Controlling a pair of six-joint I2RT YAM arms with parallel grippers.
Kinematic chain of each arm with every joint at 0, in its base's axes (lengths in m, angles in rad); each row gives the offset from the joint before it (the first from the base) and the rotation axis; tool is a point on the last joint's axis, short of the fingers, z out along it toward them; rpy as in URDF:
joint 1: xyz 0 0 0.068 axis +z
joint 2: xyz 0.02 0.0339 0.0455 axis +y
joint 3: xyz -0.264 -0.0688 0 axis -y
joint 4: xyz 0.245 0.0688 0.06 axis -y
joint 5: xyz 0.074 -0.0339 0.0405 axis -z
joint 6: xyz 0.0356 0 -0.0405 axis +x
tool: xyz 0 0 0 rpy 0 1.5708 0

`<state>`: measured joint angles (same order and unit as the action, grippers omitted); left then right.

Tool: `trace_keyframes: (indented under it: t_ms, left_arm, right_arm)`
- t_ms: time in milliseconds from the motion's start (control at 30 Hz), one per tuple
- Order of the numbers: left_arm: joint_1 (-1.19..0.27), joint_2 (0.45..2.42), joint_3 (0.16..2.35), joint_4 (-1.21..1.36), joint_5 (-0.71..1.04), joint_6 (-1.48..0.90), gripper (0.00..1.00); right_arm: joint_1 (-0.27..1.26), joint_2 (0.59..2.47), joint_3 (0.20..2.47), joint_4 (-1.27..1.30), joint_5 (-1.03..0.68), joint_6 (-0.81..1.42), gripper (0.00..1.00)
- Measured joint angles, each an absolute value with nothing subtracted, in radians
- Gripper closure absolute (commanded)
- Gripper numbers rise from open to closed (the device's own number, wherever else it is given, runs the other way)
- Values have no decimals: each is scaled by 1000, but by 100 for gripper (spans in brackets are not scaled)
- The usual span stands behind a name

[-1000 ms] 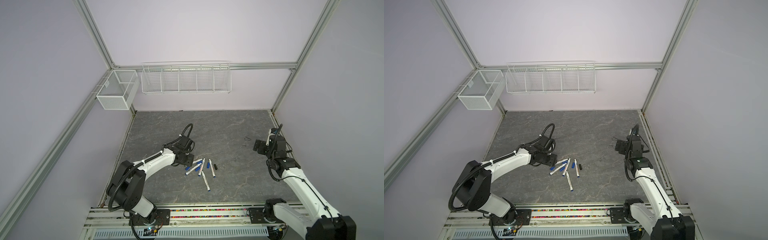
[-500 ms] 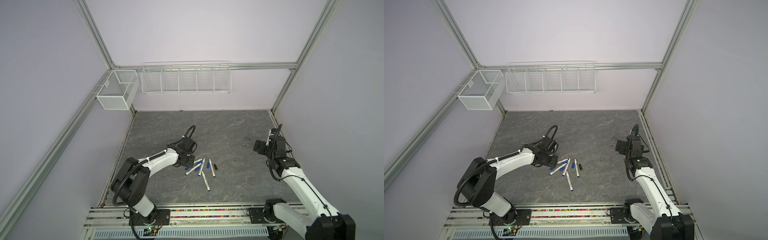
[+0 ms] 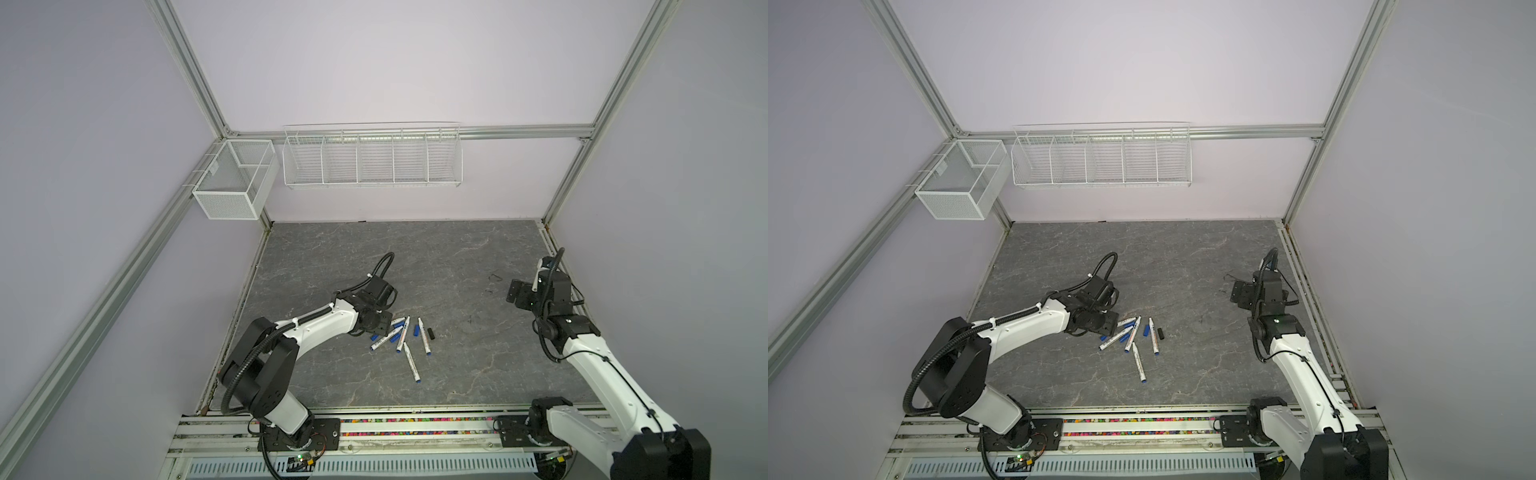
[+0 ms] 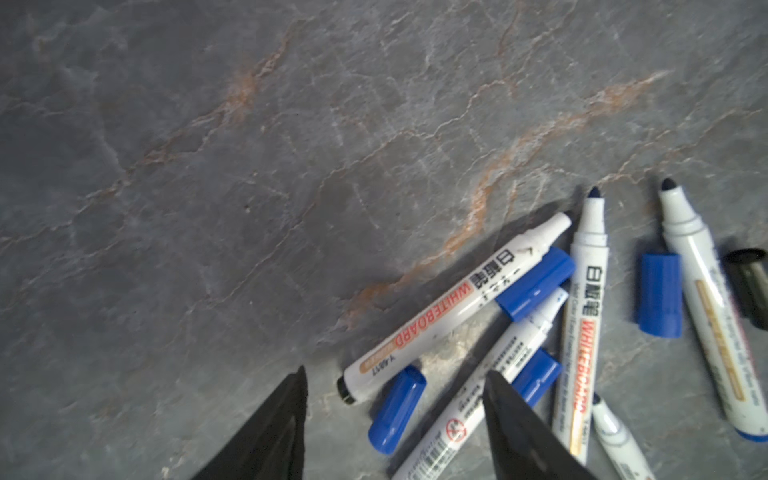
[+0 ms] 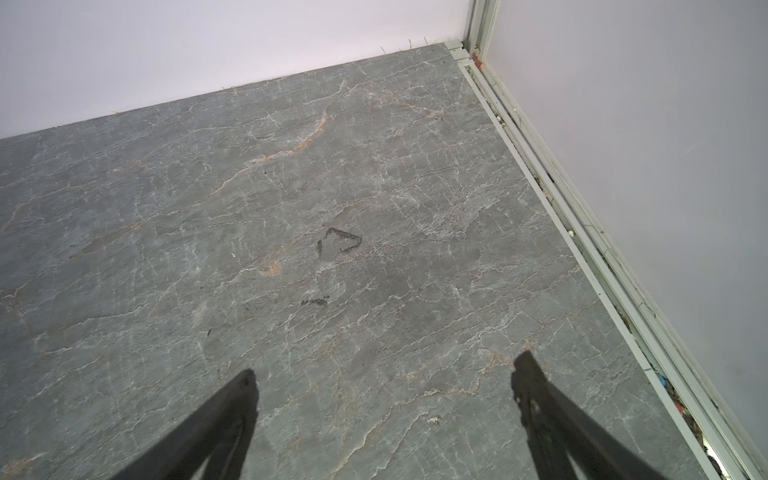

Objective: Insert the pens into the pen caps
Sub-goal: 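Move the left gripper over the marker pile while the right arm rises, then close the left gripper on an uncapped white marker and lift it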

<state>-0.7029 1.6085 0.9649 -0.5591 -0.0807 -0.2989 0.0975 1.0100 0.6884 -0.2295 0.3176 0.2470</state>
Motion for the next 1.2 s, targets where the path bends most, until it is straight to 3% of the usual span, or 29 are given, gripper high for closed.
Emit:
trace_keyframes:
  t_ms: [533, 1067, 1200]
  left_arm:
    - [-703, 1715, 991, -565, -66, -275, 53]
    - [-703, 1777, 1061, -551, -127, -255, 98]
    - [-695, 1774, 1062, -537, -126, -250, 100]
  right_arm:
    - [93, 1010, 688, -237, 318, 247, 1]
    - [93, 1010, 688, -252, 321, 255, 0]
    - [101, 1010, 692, -266, 310, 282, 2]
